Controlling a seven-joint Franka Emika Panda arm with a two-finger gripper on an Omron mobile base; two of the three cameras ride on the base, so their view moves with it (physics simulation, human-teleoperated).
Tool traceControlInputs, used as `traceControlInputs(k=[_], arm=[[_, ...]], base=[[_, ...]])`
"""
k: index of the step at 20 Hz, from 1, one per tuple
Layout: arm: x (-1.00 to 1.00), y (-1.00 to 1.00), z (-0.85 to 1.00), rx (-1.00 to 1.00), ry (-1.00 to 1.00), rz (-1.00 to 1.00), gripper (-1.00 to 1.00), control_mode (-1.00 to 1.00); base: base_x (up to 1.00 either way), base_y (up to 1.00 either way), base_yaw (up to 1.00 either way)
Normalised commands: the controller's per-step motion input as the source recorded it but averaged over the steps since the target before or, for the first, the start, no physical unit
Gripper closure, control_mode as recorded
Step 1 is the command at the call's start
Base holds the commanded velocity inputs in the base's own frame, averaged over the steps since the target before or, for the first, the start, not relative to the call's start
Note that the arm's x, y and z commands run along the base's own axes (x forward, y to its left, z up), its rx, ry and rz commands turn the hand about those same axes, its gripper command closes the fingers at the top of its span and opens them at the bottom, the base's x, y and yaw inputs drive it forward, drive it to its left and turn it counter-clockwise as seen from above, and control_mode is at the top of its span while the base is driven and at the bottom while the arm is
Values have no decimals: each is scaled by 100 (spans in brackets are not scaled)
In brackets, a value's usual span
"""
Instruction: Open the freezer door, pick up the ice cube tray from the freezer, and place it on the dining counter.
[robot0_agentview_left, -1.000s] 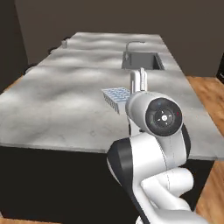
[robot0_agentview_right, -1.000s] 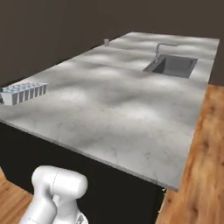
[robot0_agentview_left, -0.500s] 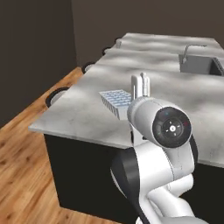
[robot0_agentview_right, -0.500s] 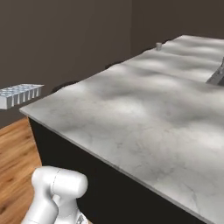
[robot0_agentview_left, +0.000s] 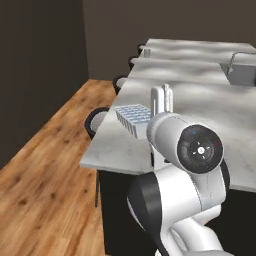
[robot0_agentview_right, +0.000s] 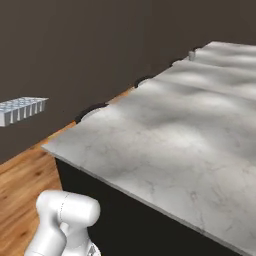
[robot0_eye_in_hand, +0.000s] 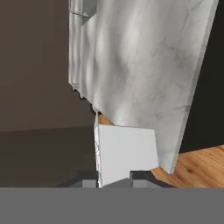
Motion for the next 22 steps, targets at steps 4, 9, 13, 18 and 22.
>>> traceControlInputs(k=[4,9,13,18,22], arm=[[0,0,0,0,0,0,100,100],[0,0,0,0,0,0,100,100],[0,0,0,0,0,0,100,100],[0,0,0,0,0,0,100,100],[94,0,-41,0,0,-8,100,-100]], base=[[55,70,-50],[45,29,-57],[44,1,-41],[54,0,-17],[0,0,0]])
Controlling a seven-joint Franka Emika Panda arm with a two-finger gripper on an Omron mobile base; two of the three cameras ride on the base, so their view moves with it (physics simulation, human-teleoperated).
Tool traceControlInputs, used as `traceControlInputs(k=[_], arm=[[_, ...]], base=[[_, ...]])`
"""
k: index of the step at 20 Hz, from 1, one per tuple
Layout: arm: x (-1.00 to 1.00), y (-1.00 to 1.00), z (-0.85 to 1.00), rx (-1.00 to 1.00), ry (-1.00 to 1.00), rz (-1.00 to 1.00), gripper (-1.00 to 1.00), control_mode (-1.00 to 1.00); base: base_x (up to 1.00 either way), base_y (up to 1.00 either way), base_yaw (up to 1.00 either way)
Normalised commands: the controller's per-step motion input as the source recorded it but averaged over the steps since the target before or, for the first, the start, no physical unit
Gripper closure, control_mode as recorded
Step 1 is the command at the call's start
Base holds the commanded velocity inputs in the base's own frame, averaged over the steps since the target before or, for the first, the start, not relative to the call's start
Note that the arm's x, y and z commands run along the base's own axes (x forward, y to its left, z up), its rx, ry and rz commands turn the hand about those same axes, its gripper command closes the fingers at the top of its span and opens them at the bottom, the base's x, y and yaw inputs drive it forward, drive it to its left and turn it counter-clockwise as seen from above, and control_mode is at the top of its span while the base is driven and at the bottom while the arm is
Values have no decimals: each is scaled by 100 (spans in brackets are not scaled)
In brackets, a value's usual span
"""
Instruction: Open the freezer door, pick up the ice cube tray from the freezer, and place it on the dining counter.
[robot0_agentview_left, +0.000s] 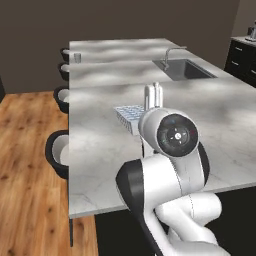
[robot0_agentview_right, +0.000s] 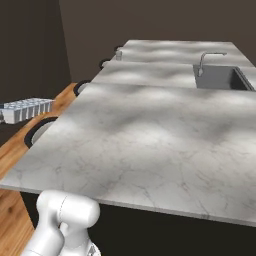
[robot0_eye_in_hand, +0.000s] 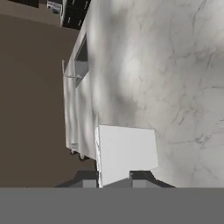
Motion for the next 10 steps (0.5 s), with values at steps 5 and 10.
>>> traceControlInputs(k=[5,10], arm=[[100,0,-61,2,3,-19,100,-100],[100,-7,-61,8,7,-17,100,-100]], base=[[0,0,0],[0,0,0]])
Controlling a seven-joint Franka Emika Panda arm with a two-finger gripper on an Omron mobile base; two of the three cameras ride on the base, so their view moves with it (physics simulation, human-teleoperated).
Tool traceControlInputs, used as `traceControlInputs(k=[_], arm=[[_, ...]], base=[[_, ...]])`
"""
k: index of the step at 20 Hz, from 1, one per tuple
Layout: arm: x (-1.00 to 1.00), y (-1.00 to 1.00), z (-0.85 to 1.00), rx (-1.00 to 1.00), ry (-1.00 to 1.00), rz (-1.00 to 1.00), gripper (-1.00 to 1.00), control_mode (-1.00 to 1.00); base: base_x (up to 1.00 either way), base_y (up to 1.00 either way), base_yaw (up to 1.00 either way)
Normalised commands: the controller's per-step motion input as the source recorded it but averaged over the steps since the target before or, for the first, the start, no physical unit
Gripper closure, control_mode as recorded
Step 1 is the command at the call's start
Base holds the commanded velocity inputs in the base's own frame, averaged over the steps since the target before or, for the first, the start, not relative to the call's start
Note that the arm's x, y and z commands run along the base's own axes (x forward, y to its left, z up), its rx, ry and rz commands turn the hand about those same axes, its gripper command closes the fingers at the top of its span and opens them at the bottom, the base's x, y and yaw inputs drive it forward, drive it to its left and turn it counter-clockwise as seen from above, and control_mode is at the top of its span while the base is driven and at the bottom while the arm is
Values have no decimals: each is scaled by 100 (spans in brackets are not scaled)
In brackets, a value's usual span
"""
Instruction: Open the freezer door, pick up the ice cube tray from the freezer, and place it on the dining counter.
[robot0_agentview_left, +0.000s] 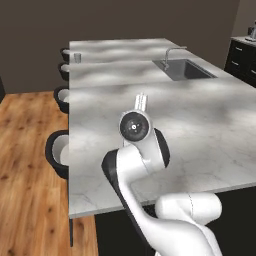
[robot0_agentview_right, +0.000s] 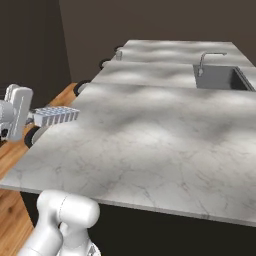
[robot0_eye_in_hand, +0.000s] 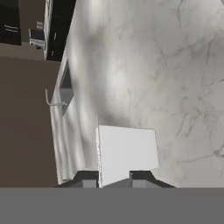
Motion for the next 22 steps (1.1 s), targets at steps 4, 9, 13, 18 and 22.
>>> traceControlInputs(k=[4,9,13,18,22], arm=[[81,-13,-59,20,18,-5,100,-100],[65,-9,-68,21,20,0,100,-100],[55,0,-94,9,6,0,100,-100],[38,12,-74,-1,-15,0,100,-100],[35,14,-51,-2,-23,0,100,-100]], base=[[0,0,0],[0,0,0],[0,0,0],[0,0,0],[0,0,0]])
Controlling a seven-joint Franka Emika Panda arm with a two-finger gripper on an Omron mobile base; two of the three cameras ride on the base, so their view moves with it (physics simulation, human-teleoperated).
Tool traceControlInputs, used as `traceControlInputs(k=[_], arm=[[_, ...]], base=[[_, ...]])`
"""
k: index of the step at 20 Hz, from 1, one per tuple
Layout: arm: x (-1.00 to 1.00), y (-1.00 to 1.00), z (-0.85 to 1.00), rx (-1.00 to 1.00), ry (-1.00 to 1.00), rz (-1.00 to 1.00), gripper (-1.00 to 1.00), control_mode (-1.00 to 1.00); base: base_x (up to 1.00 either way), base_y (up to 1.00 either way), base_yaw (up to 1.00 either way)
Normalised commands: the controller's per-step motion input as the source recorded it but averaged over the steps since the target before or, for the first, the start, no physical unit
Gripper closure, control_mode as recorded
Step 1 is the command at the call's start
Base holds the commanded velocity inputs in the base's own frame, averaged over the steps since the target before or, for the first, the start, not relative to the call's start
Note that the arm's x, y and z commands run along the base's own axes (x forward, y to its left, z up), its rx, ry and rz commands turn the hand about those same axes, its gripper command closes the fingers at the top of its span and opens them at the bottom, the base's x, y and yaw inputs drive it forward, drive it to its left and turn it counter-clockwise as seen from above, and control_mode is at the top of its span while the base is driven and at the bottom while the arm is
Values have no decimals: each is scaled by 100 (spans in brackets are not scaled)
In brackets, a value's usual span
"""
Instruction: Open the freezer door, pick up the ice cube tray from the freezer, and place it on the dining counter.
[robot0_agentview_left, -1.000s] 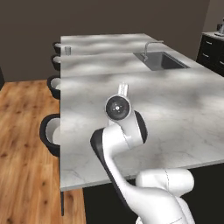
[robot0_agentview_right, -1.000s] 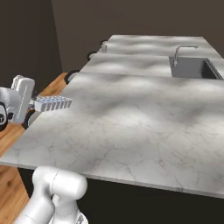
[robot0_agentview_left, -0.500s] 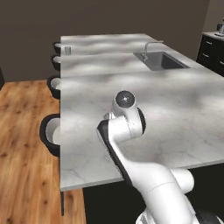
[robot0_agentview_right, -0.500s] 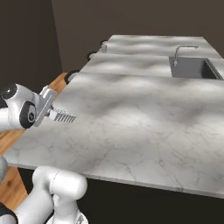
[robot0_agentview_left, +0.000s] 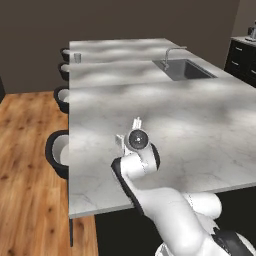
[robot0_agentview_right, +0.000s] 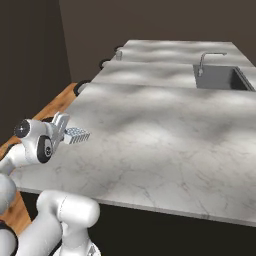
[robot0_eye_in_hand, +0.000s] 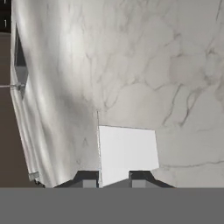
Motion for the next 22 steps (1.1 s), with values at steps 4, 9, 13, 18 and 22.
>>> traceControlInputs(k=[4,9,13,18,22], arm=[[48,5,-45,1,-2,0,100,-100],[44,8,-37,1,2,0,100,-100],[33,2,-26,3,6,0,100,-100],[28,0,-3,8,15,0,-100,-100],[11,0,11,1,-2,0,-100,-100]], base=[[0,0,0],[0,0,0],[0,0,0],[0,0,0],[0,0,0]])
